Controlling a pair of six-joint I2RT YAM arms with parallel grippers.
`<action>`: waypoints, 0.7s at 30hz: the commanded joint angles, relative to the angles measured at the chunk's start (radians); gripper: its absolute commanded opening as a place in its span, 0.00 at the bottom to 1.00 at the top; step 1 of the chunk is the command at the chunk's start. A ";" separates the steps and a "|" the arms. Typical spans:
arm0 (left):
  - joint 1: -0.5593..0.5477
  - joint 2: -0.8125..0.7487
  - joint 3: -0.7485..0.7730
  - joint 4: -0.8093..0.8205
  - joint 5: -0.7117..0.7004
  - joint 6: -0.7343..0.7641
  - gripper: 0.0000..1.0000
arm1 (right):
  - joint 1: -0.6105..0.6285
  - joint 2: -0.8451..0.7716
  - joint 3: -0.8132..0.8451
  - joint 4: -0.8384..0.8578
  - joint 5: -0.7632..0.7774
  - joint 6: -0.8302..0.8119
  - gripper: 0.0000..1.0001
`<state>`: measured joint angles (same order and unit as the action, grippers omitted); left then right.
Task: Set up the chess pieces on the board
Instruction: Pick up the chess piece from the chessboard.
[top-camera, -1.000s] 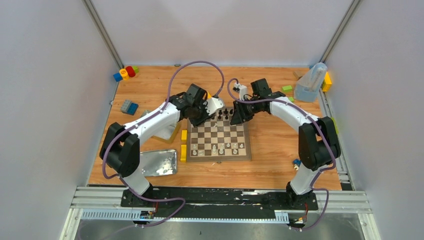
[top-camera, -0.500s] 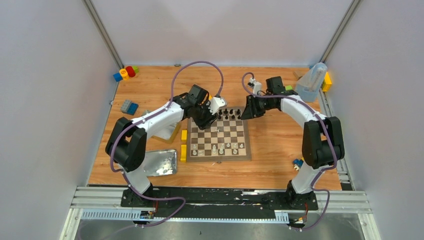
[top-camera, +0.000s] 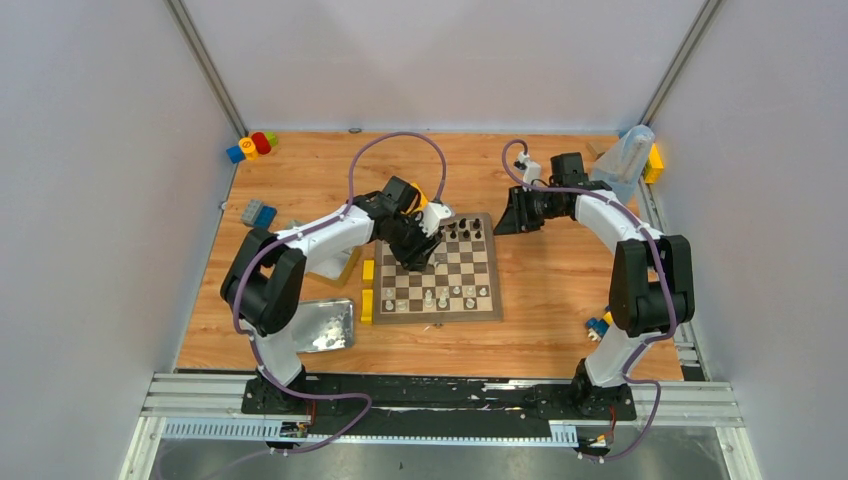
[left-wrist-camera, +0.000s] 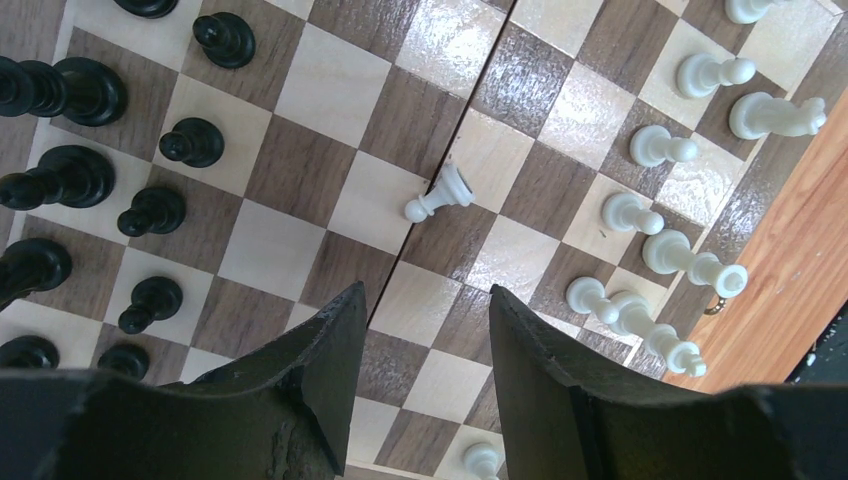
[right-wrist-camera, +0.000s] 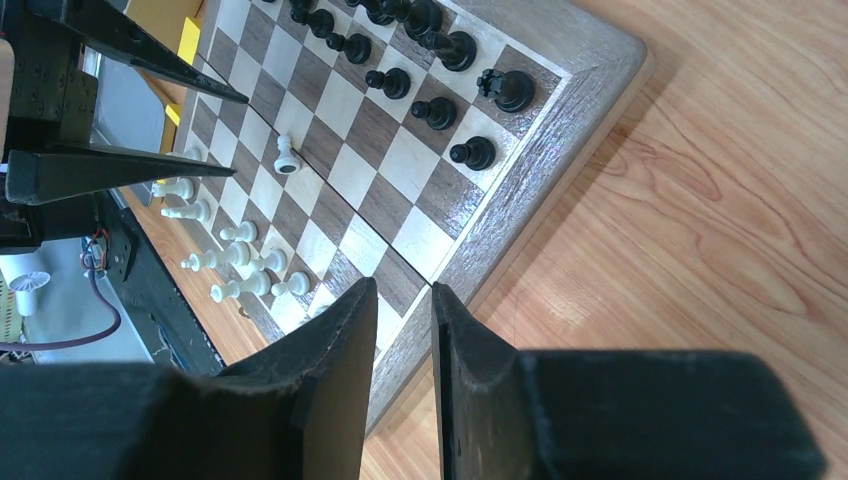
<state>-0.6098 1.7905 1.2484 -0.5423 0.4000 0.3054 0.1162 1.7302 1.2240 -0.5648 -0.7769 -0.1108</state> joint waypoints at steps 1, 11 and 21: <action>0.001 0.014 0.030 0.002 0.047 -0.030 0.57 | -0.003 -0.044 0.003 0.020 -0.027 -0.022 0.27; -0.001 0.032 0.099 -0.045 0.076 -0.025 0.52 | -0.004 -0.040 0.003 0.019 -0.031 -0.030 0.27; -0.001 0.033 0.100 -0.083 0.040 -0.081 0.53 | -0.004 -0.032 0.002 0.015 -0.030 -0.036 0.28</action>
<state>-0.6098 1.8271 1.3178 -0.6022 0.4496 0.2600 0.1162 1.7298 1.2240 -0.5648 -0.7795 -0.1253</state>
